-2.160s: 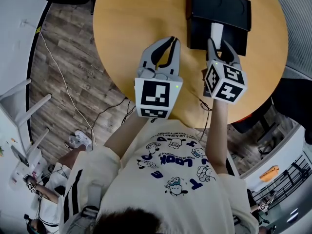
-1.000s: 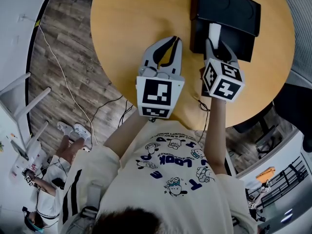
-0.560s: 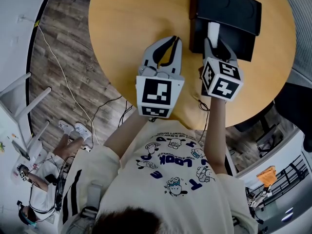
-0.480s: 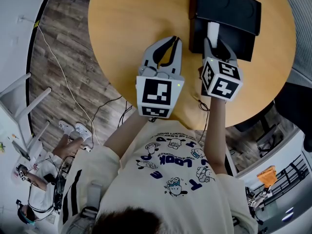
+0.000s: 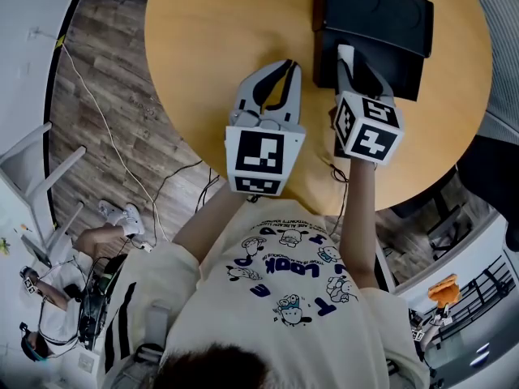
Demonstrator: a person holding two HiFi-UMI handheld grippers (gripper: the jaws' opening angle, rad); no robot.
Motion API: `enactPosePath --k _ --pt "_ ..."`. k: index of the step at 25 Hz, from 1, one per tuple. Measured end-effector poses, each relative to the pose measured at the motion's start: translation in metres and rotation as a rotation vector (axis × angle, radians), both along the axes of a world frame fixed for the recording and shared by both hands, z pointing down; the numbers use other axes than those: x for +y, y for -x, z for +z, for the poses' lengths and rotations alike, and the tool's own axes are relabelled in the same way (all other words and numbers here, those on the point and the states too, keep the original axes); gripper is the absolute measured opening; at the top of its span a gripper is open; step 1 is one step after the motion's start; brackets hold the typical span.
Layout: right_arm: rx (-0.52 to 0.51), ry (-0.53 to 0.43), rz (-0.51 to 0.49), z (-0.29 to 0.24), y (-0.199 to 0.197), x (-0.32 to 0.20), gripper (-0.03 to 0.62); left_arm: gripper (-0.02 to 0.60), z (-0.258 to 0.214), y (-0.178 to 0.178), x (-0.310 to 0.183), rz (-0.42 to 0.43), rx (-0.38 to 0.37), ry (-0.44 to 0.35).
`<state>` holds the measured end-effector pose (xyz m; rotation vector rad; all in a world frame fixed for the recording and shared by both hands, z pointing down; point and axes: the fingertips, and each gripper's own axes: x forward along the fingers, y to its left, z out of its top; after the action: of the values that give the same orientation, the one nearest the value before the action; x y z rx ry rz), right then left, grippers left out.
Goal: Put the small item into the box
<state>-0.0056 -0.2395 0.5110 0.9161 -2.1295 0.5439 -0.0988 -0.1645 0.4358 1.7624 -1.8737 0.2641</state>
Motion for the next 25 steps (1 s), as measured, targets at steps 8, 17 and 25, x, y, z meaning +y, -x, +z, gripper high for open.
enactPosePath --k 8,17,25 --pt "-0.032 -0.019 0.023 -0.009 -0.001 0.000 0.172 0.028 -0.002 0.000 -0.001 0.002 -0.004 -0.010" --pt "-0.129 -0.121 0.068 -0.047 0.005 0.007 0.067 0.028 -0.018 0.002 0.001 0.011 -0.023 -0.054" --pt "-0.164 -0.155 0.095 -0.067 0.003 0.020 0.046 0.028 -0.034 0.000 0.007 0.014 -0.044 -0.094"
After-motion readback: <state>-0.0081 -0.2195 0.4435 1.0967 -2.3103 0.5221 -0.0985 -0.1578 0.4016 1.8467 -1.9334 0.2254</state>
